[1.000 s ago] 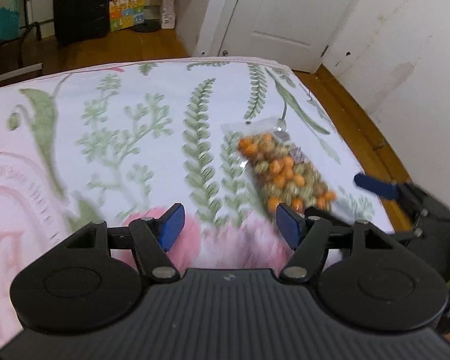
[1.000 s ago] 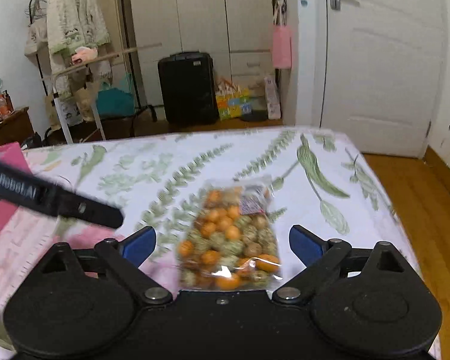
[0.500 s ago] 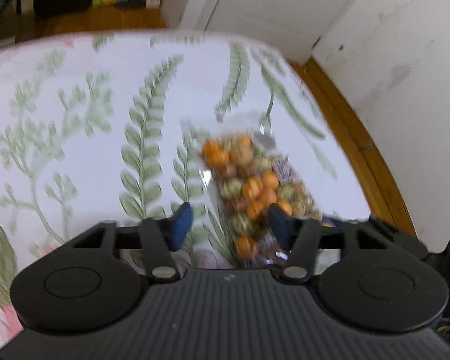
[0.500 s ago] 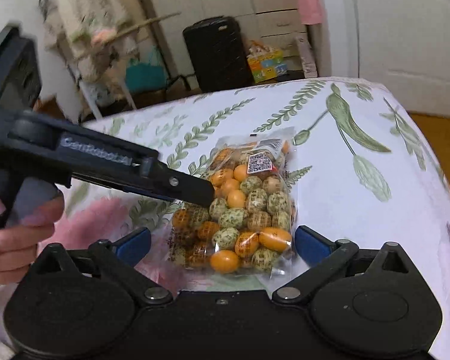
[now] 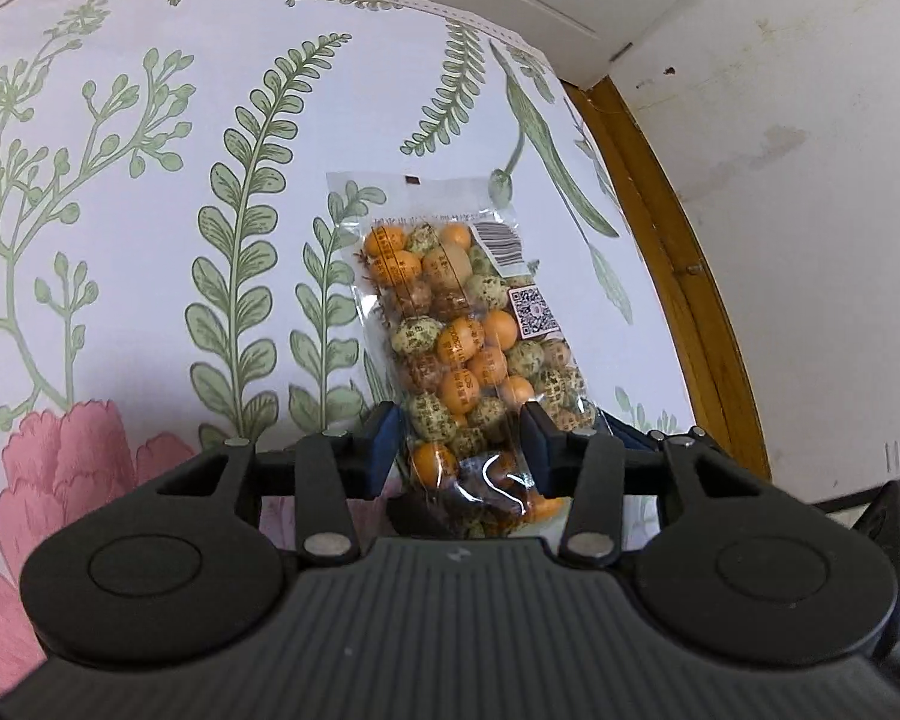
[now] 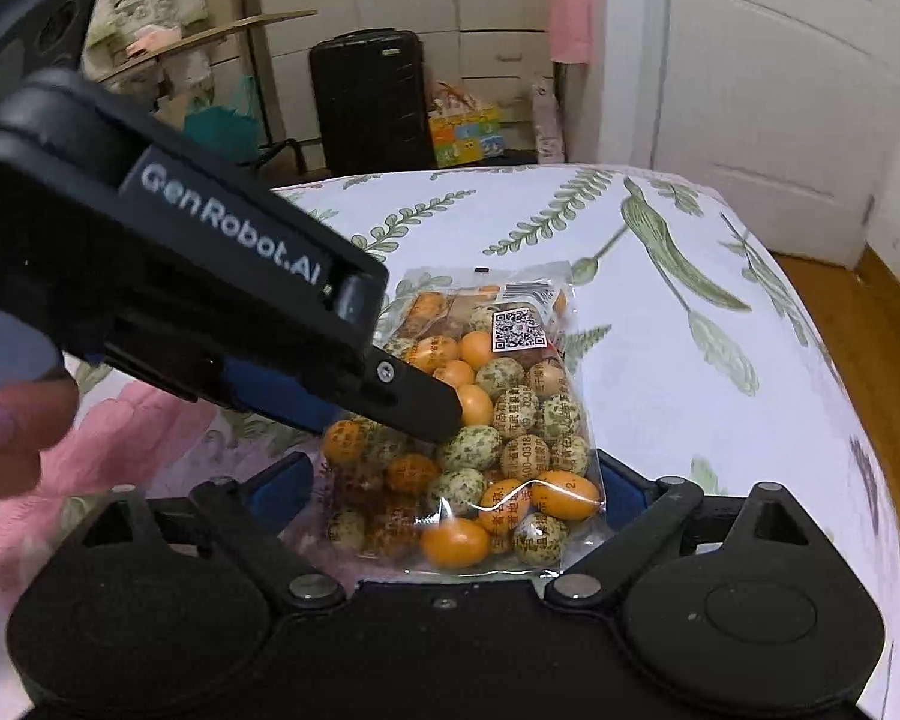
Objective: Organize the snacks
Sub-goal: 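Grasp the clear nut bag with the left gripper while the right gripper grasps it too, then carry the nut bag with both grippers into the pink box and open both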
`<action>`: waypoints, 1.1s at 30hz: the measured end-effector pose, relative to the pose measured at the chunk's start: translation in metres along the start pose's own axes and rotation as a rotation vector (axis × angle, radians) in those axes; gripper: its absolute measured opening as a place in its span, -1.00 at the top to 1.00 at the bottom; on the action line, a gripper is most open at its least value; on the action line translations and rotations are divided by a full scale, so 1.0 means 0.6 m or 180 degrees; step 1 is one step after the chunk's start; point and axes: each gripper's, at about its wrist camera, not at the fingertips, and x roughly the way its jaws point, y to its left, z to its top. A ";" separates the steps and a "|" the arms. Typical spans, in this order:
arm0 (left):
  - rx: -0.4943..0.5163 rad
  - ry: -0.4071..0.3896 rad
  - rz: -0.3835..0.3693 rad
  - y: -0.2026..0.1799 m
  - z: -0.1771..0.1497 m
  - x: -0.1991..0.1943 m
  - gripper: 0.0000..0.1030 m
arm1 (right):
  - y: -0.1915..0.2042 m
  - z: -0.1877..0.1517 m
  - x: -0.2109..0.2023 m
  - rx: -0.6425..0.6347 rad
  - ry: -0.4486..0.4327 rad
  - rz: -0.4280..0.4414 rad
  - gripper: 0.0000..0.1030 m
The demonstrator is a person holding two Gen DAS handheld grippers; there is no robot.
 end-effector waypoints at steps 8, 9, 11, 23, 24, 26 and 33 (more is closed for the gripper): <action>0.0170 0.0024 0.0121 -0.014 -0.019 -0.028 0.19 | 0.031 -0.007 -0.024 0.0292 0.0061 -0.0086 -0.84; 0.0218 0.0039 0.0150 -0.018 -0.024 -0.036 0.19 | 0.033 -0.010 -0.030 0.0324 0.0072 -0.0052 -0.84; 0.0287 0.0064 0.0185 -0.023 -0.036 -0.055 0.19 | 0.044 -0.016 -0.047 0.0356 0.0077 0.0007 -0.84; 0.0236 0.0035 0.0232 -0.016 -0.105 -0.150 0.19 | 0.105 -0.020 -0.111 0.0228 0.0227 0.0233 -0.83; 0.0243 0.0025 0.0240 -0.017 -0.110 -0.160 0.19 | 0.111 -0.021 -0.118 0.0223 0.0217 0.0247 -0.83; 0.0270 0.0014 0.0235 -0.017 -0.120 -0.176 0.18 | 0.117 -0.019 -0.126 0.0233 0.0238 0.0261 -0.83; 0.0237 0.0011 0.0208 -0.006 -0.158 -0.210 0.18 | 0.148 -0.031 -0.153 0.0232 0.0322 0.0319 -0.83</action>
